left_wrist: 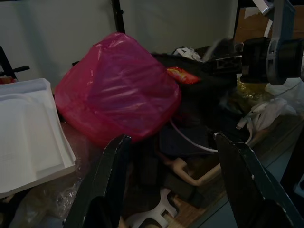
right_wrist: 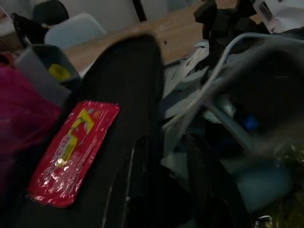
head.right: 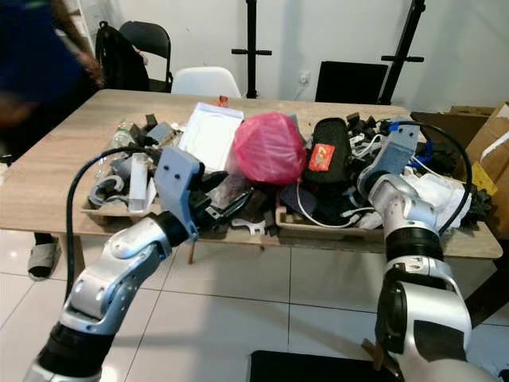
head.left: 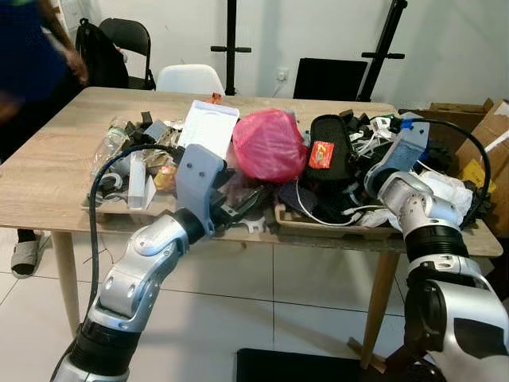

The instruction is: Picking trash to rubbish bin

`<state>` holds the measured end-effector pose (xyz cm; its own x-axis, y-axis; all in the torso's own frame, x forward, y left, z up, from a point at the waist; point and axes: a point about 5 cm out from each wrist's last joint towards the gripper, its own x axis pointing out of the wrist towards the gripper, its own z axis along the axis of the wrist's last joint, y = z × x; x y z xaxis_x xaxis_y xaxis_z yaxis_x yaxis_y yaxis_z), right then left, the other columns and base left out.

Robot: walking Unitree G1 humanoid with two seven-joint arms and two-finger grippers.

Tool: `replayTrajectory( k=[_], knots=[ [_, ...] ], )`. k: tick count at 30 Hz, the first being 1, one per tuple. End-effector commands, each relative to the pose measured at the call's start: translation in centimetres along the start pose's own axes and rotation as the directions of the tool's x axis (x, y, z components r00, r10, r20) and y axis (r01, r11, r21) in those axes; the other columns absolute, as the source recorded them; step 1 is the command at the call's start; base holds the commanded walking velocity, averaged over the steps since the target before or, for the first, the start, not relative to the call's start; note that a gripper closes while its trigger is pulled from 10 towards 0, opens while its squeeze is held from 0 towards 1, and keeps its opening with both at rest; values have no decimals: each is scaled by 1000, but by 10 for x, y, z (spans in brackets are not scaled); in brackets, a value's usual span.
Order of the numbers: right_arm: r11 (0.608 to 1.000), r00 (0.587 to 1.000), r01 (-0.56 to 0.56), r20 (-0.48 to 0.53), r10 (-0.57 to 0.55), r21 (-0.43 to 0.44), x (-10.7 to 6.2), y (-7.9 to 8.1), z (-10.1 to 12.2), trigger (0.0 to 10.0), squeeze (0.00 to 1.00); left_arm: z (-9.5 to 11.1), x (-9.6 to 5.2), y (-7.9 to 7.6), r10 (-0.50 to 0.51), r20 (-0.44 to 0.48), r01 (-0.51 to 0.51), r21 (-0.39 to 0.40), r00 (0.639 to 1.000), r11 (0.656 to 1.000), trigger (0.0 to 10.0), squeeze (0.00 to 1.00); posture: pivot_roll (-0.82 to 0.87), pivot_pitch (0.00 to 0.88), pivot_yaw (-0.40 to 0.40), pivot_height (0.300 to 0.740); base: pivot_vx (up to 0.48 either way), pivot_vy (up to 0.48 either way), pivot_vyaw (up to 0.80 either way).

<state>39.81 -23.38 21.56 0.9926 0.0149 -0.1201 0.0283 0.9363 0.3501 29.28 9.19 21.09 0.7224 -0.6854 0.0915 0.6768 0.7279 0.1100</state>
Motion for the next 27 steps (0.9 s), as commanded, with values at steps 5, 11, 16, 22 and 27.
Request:
replayTrajectory(
  k=[5,11,16,22,27],
  knots=[
    [999,997,29,64,-32,44,-1,-6,14,3765,0,4,2,2,19,6,-19,3,1000,1000,10000,0,-2,41,-1,740,0,0,0],
    [998,991,50,122,-53,28,-1,-7,25,10000,0,4,2,3,25,10,-25,2,1000,1000,10000,0,-3,43,-2,740,0,0,0],
    [997,982,69,174,-74,31,-2,-7,32,10000,1000,5,3,3,28,11,-28,1,1000,1000,10000,0,-3,43,-2,740,0,0,0],
    [995,962,94,259,-88,-11,-5,-9,45,10000,1000,6,4,3,31,15,-31,4,999,1000,10000,0,-2,47,-2,740,0,0,0],
    [988,963,77,266,-38,-135,-5,-1,47,10000,549,6,4,3,28,15,-28,5,999,1000,10000,0,-5,48,-1,740,0,0,0]
  ],
)
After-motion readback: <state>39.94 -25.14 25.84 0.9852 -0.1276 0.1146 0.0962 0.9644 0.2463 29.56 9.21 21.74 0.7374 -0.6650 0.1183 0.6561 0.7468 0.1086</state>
